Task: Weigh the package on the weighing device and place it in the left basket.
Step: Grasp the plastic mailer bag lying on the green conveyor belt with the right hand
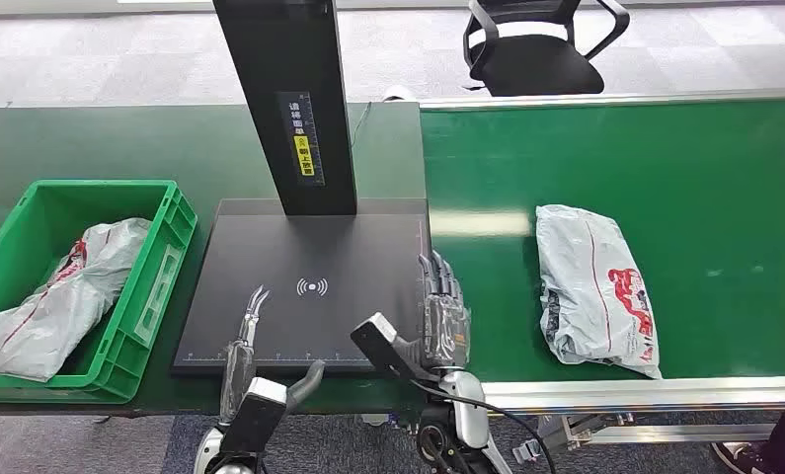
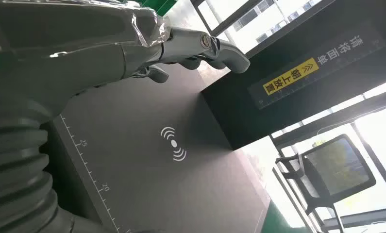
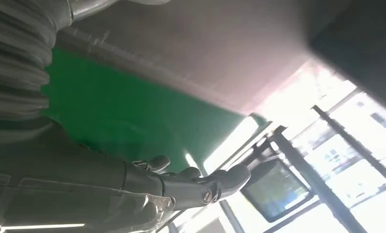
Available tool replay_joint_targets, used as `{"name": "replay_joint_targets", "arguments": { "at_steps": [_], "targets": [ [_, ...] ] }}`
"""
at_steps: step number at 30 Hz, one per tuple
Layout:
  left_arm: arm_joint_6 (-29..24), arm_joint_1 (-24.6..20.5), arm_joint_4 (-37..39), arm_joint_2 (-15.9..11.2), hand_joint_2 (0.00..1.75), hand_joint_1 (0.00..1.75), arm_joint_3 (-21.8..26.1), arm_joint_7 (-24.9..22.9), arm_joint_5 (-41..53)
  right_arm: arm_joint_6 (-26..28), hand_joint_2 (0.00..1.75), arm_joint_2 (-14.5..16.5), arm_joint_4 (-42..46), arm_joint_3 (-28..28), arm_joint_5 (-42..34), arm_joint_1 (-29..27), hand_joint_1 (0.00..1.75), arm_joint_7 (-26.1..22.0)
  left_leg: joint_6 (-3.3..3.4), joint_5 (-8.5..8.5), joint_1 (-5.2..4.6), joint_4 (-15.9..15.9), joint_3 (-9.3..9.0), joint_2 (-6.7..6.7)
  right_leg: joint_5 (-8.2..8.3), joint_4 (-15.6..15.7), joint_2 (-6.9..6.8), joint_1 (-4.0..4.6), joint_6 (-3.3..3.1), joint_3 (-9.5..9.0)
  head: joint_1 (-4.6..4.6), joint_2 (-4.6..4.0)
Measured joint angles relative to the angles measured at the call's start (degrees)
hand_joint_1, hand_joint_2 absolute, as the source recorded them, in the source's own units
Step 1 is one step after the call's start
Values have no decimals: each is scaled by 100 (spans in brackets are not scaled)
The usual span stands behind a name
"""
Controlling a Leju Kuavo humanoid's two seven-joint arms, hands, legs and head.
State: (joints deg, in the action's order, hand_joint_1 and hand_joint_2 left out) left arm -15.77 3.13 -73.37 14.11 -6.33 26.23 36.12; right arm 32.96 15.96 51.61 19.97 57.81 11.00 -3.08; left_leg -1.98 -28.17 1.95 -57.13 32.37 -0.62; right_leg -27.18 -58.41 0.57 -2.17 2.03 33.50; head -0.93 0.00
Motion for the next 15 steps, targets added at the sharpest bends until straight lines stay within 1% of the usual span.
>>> {"name": "replay_joint_targets", "arguments": {
  "at_steps": [2,5,7,12,15],
  "targets": [
    [-2,15,-40,1,175,0,9,2,-25,-46,175,-55,8,-213,-33,-24,0,-77,0,0,0,0,1,-1,0,0,0,0,0,0,0,0],
    [-7,61,-161,11,175,0,43,27,-91,-229,175,-194,16,-906,-96,-60,0,-374,1,-1,-2,0,2,-3,1,0,0,-1,1,2,0,0],
    [-8,83,-218,19,175,0,55,39,-105,-287,175,-249,16,-1281,-96,-62,0,-485,1,-1,-2,0,2,-3,1,0,0,-1,1,2,-1,0],
    [-3,101,-273,25,175,0,56,48,-111,-334,175,-300,13,-1716,-76,-56,0,-512,0,-1,0,1,1,-4,1,-1,1,0,1,3,1,0],
    [44,100,-276,27,175,0,57,94,-172,-523,175,-387,-69,-2004,-313,34,0,-641,1,0,-2,1,2,-3,1,0,1,-1,1,2,1,0]
  ]
}}
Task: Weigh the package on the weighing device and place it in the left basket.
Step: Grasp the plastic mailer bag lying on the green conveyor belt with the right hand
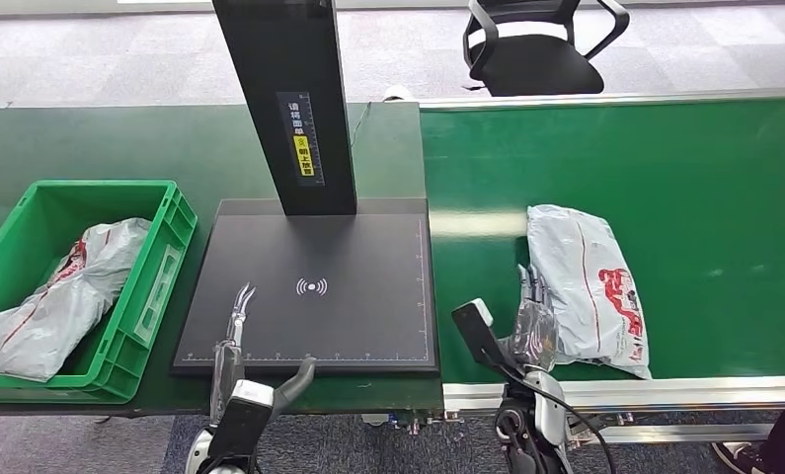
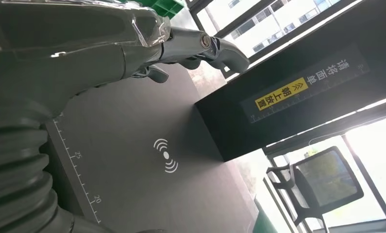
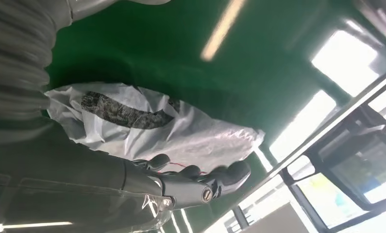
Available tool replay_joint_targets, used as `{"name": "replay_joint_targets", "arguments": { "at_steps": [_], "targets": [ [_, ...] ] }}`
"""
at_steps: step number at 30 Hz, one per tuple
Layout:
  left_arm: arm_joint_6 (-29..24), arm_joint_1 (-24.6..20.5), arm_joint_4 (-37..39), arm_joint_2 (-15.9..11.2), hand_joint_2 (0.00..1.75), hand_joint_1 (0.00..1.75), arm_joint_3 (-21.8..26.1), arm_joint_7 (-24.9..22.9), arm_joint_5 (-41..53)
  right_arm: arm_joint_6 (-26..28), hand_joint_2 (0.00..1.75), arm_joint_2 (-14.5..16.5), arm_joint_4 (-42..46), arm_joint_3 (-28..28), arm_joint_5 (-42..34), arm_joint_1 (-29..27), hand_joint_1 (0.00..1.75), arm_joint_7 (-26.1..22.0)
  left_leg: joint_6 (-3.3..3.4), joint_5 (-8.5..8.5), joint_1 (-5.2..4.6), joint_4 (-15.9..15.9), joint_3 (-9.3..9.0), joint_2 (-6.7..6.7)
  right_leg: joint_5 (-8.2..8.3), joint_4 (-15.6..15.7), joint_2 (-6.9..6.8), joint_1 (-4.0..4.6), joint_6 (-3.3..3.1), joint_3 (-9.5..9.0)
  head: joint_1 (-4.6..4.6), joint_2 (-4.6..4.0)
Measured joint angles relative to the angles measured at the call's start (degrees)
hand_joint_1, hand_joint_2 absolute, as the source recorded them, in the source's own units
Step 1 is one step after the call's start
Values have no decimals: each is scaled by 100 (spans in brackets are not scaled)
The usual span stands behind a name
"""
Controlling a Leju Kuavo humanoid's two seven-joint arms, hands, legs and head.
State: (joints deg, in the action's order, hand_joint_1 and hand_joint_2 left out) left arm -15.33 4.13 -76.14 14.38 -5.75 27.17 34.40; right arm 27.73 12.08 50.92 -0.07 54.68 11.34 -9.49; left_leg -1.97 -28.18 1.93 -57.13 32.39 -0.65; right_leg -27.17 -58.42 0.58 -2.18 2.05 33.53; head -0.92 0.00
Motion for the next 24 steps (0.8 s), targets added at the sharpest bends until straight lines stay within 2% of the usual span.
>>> {"name": "replay_joint_targets", "arguments": {
  "at_steps": [4,10,15,24],
  "targets": [
    [32,-17,49,0,175,0,24,142,-164,-152,175,-305,-432,-667,-248,394,0,-272,5,3,-12,-3,0,1,4,0,0,-12,6,-3,-2,0],
    [123,-107,228,9,175,0,77,302,-321,-514,175,-791,-1140,-1360,-71,1036,0,-19,6,3,-16,-4,-2,2,8,0,1,-17,9,0,2,0],
    [143,-186,353,9,175,0,79,329,-325,-611,175,-995,-1441,-1572,-22,1259,0,51,6,3,-14,-3,-1,1,7,0,1,-15,9,1,1,0],
    [143,-234,444,9,175,0,81,343,-325,-613,175,-1076,-1635,-1646,-19,1342,0,52,7,3,-16,-4,1,2,7,0,1,-16,9,0,1,0]
  ]
}}
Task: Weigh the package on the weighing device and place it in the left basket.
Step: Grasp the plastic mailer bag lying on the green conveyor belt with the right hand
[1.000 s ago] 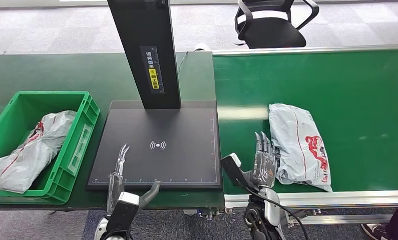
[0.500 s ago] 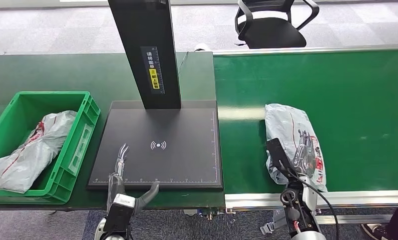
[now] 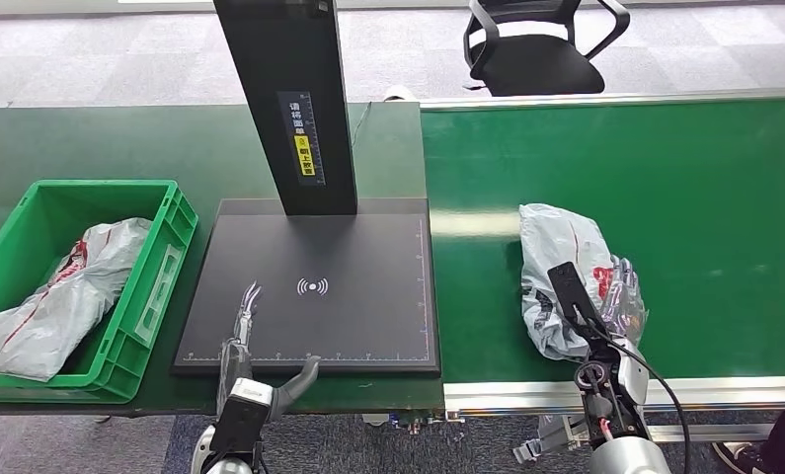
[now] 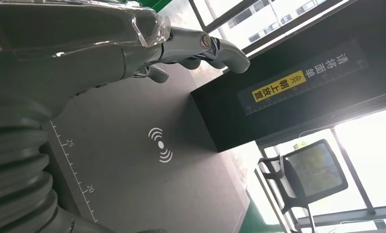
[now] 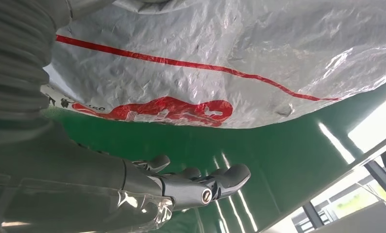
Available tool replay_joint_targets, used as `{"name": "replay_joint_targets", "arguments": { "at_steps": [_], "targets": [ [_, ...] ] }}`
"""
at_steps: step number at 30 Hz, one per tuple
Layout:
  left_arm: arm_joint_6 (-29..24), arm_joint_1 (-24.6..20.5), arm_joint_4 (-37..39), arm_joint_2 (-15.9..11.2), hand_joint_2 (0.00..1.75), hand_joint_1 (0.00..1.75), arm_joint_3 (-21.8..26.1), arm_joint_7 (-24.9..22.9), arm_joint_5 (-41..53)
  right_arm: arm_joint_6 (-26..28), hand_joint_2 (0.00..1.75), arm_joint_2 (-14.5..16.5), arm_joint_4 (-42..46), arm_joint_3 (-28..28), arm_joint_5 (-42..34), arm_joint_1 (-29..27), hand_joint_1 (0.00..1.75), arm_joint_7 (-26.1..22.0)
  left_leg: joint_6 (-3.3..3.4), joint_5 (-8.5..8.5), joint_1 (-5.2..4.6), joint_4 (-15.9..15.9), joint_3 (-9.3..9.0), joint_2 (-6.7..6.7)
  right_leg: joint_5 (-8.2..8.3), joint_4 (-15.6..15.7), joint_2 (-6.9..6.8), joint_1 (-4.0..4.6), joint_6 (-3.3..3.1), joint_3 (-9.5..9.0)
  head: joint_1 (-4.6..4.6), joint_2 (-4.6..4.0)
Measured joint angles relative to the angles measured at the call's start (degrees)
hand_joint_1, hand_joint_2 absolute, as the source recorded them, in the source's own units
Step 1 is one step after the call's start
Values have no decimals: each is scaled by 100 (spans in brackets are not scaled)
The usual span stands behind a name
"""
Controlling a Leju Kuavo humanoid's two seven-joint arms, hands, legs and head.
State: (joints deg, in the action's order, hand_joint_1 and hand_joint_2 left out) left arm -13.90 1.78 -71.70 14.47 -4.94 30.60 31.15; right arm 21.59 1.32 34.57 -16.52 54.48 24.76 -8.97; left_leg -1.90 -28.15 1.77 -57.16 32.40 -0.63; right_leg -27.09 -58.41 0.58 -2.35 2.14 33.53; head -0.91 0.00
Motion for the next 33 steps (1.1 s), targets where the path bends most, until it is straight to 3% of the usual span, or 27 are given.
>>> {"name": "replay_joint_targets", "arguments": {
  "at_steps": [6,11,14,18,22,24,30,33],
  "targets": [
    [19,-16,35,1,175,0,0,10,-18,-180,175,-19,-66,-8,-28,26,0,-7,0,0,0,0,-1,-1,0,0,0,0,0,1,1,0],
    [169,-196,261,-2,175,0,18,212,-247,-1979,175,-309,-497,-136,-390,243,0,-603,2,2,-3,-2,-1,7,0,1,-4,-3,0,-3,-1,0],
    [222,-297,418,-2,175,0,48,280,-305,-2455,175,-503,-796,-185,-304,398,0,-701,3,2,-3,-2,-3,2,1,0,-3,-3,1,-5,1,0],
    [274,-357,526,-3,175,0,57,316,-310,-2841,175,-580,-1083,-170,20,631,175,-428,3,2,-2,-1,-6,0,1,0,0,-2,1,-5,2,0],
    [213,-429,650,-11,175,0,57,321,-286,-3646,175,-561,-1288,43,485,905,175,-52,4,-5,3,0,-35,-28,0,1,20,3,0,-25,-1,0],
    [177,-460,702,-16,175,0,56,320,-286,-3753,175,-529,-1358,168,594,996,175,-2,6,-14,4,1,-62,-42,-1,1,33,5,-1,-46,-2,0],
    [135,-499,807,-17,175,0,55,325,-342,-3661,175,-455,-1457,396,681,1116,175,-32,7,-18,5,1,-88,-45,-1,2,40,5,-1,-70,0,0],
    [118,-503,841,-18,175,0,55,337,-392,-3177,175,-400,-1468,426,520,1116,175,-367,7,-15,5,1,-82,-44,1,0,40,5,-1,-69,1,0]
  ]
}}
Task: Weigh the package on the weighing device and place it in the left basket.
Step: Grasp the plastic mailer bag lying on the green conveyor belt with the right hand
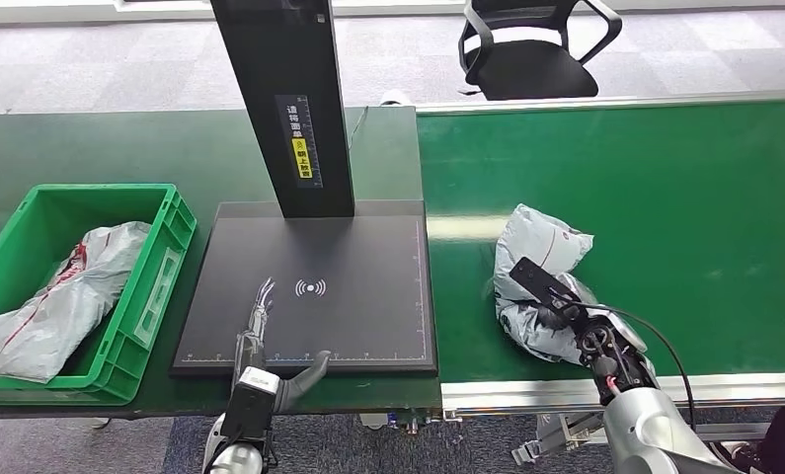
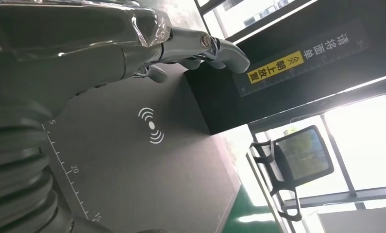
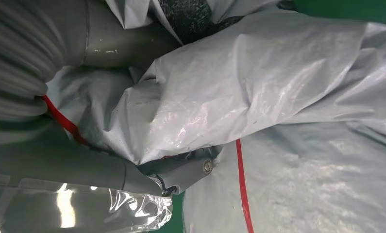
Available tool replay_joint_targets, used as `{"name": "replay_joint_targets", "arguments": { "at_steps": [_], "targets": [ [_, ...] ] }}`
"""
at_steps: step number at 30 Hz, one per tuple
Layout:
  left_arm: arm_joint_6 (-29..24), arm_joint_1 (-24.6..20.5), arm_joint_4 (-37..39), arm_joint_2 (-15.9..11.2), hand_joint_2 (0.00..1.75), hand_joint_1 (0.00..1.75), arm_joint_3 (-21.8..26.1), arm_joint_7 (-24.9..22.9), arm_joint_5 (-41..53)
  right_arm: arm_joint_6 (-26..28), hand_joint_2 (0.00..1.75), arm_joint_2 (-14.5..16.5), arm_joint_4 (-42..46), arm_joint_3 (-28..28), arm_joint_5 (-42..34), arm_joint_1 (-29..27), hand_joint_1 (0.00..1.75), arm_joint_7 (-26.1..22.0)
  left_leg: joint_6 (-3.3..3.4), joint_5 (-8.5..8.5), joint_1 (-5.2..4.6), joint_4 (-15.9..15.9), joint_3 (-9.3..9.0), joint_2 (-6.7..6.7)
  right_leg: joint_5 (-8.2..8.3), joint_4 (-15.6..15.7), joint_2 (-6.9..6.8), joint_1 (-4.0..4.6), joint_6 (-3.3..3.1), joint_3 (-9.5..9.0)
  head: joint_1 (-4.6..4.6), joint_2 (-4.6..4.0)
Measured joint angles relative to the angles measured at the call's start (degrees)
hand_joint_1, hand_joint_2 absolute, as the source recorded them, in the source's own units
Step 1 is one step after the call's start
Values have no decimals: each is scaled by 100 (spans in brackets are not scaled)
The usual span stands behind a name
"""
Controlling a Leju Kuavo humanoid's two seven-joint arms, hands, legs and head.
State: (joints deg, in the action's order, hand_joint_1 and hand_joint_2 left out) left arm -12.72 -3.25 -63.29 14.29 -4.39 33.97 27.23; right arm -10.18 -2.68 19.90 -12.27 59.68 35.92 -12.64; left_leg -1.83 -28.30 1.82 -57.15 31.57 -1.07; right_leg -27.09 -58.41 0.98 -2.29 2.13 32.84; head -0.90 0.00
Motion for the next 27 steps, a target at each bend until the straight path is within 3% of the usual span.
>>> {"name": "replay_joint_targets", "arguments": {
  "at_steps": [3,5,7,9,15,19,27],
  "targets": [
    [2,3,2,-2,175,0,0,3,-12,547,175,89,-3,-54,-437,-21,175,-590,0,2,0,0,16,2,2,-2,0,0,1,13,0,0],
    [-7,7,1,-2,175,0,2,8,-4,830,175,176,51,-210,-1033,-34,175,-1326,1,3,-1,-1,31,7,3,-2,-2,-1,2,26,1,0],
    [-42,9,1,-2,175,0,7,21,5,929,175,304,230,-453,-1846,-59,175,-2139,1,4,-1,-1,43,18,2,-3,-8,-1,2,37,1,0],
    [-79,12,2,-2,175,0,17,33,7,822,175,446,519,-660,-2515,-99,175,-2578,1,4,-1,-1,50,29,0,-2,-16,-1,2,41,1,0],
    [-147,21,2,-2,175,0,43,67,6,618,175,730,1284,-856,-3419,-370,175,-2731,2,3,-2,-1,68,36,-2,-1,-25,-1,3,53,0,0],
    [-167,46,-7,0,175,0,83,80,29,659,175,968,2080,-557,-4393,-811,175,-2738,1,3,-1,0,75,36,-2,-2,-27,-1,3,61,-1,0],
    [-184,183,-94,20,175,0,161,8,145,1914,175,1397,4112,570,-5017,-1624,175,-2740,1,4,-1,0,86,37,-4,-3,-30,0,2,72,-1,0]
  ]
}}
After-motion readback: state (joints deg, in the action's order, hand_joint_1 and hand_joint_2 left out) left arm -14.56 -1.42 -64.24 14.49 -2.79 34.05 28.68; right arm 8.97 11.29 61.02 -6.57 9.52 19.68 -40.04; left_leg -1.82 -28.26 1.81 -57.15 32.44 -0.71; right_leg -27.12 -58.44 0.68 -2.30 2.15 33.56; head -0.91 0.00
